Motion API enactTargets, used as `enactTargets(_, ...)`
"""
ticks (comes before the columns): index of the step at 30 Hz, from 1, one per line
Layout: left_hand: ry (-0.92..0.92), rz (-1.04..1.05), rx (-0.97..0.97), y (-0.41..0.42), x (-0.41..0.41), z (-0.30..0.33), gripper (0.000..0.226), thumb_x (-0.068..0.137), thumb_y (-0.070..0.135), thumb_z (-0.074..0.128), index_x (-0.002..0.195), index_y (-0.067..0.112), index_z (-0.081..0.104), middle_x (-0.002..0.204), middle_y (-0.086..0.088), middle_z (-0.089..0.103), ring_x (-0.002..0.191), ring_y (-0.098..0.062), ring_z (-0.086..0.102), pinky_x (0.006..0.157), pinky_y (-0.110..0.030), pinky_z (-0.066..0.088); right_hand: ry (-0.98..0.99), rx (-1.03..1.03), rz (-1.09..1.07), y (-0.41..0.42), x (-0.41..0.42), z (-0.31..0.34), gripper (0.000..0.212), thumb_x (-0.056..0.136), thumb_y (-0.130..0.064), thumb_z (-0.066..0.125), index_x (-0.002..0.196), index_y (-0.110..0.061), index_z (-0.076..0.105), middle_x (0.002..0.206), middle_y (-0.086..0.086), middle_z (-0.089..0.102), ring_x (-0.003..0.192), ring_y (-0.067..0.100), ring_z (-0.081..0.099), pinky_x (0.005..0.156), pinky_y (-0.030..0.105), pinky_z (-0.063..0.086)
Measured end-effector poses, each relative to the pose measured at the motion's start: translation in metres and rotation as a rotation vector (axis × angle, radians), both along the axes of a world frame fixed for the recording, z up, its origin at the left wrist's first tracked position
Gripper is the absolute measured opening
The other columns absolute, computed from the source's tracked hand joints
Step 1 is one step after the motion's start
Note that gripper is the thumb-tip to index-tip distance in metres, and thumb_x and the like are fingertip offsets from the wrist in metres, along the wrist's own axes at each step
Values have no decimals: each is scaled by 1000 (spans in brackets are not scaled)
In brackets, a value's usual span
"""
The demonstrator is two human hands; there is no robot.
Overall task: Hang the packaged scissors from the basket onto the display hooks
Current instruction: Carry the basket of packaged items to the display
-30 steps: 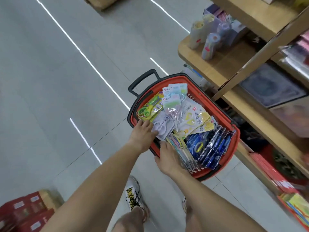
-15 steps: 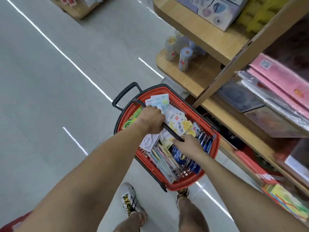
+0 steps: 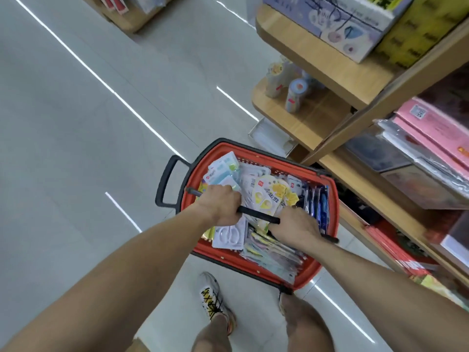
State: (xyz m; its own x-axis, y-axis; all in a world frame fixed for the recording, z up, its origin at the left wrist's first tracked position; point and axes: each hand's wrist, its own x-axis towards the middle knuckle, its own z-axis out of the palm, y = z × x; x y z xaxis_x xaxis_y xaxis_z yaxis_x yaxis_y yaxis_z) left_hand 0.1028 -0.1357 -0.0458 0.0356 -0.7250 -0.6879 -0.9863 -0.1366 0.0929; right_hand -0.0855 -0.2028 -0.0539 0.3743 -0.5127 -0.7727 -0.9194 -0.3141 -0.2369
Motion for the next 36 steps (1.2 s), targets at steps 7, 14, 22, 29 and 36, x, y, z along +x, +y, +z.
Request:
enactTargets(7, 63, 332, -91, 73, 68, 134, 27, 99, 35, 55, 93, 12, 67, 97, -14, 67, 93, -36, 66, 70, -34, 44, -42, -231, 464, 8, 104, 146, 15, 83, -31, 61, 74, -18, 60, 69, -2, 58, 67, 23, 59, 53, 27, 36)
enactTargets(14, -134, 511, -428, 178, 148, 299, 29, 96, 33, 50, 75, 13, 51, 86, -15, 66, 84, -38, 62, 66, -36, 41, -248, -546, 742, 76, 220, 322, 15, 81, -29, 62, 73, -20, 52, 68, 0, 48, 80, 32, 60, 67, 32, 40)
enactTargets(22, -338, 658, -527, 261, 284, 443, 37, 93, 34, 54, 63, 19, 38, 77, -9, 57, 70, -33, 50, 66, -35, 37, -427, -642, 862, 149, 378, 461, 16, 81, -30, 60, 73, -18, 54, 75, 7, 62, 82, 34, 66, 71, 36, 51)
enactTargets(29, -461, 699, -473, 303, 427, 481, 19, 91, 33, 54, 79, 18, 54, 97, -15, 74, 89, -38, 69, 68, -35, 40, -533, -583, 902, 182, 543, 480, 19, 77, -26, 59, 63, -15, 50, 63, -1, 56, 67, 30, 61, 66, 31, 50)
enactTargets(36, -482, 890, -398, 328, 597, 496, 24, 89, 30, 55, 71, 15, 50, 88, -15, 72, 83, -40, 68, 69, -36, 46, -591, -476, 1064, 196, 748, 484, 13, 71, -20, 58, 60, -14, 55, 57, 0, 54, 57, 26, 57, 57, 29, 46)
